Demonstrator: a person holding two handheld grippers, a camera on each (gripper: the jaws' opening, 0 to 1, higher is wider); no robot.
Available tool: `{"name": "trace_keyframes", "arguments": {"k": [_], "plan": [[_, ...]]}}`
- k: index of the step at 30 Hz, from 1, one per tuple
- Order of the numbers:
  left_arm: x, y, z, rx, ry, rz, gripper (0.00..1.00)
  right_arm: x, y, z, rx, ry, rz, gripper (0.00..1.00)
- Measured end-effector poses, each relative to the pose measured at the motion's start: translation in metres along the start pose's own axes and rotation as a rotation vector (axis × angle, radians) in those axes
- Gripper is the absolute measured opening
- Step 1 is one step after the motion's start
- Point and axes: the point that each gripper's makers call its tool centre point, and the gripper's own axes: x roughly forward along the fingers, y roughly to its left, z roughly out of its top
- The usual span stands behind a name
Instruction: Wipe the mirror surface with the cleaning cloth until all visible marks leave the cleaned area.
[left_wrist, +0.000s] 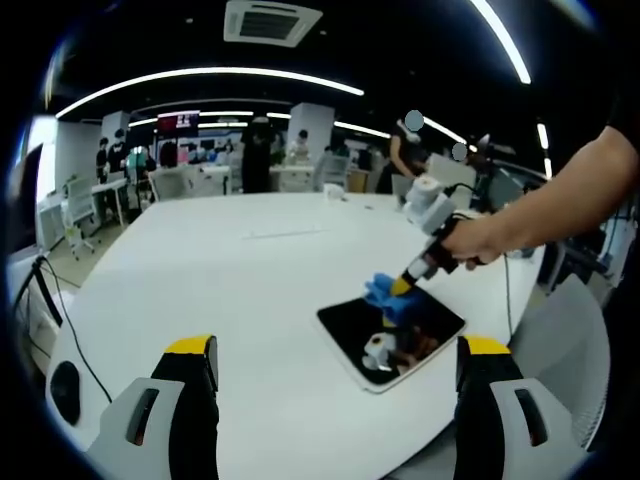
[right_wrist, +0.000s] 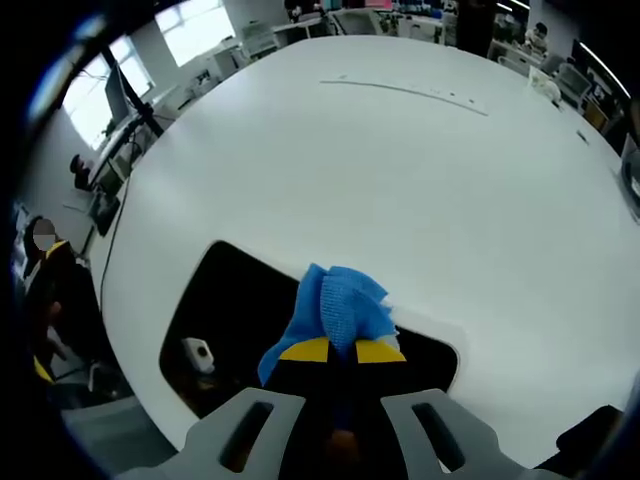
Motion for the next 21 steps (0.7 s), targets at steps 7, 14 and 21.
{"name": "trace_keyframes", "arguments": {"k": [7,14,21], "plan": [[0.001,-0.002,-0.001,-0.001,0.001,-0.005,1.0,-0.002,0.001,-0.006,0.0,-0.011,-0.002,0.01],[0.005,-0.005,-0.002,0.005,0.009,-0.016,1.0,-0.003,0.002,-0.009,-0.005,-0.012,0.003,0.01],[0.01,-0.005,-0.002,0.014,0.014,-0.025,1.0,-0.006,0.006,-0.017,0.013,-0.003,0.0,0.01]]}}
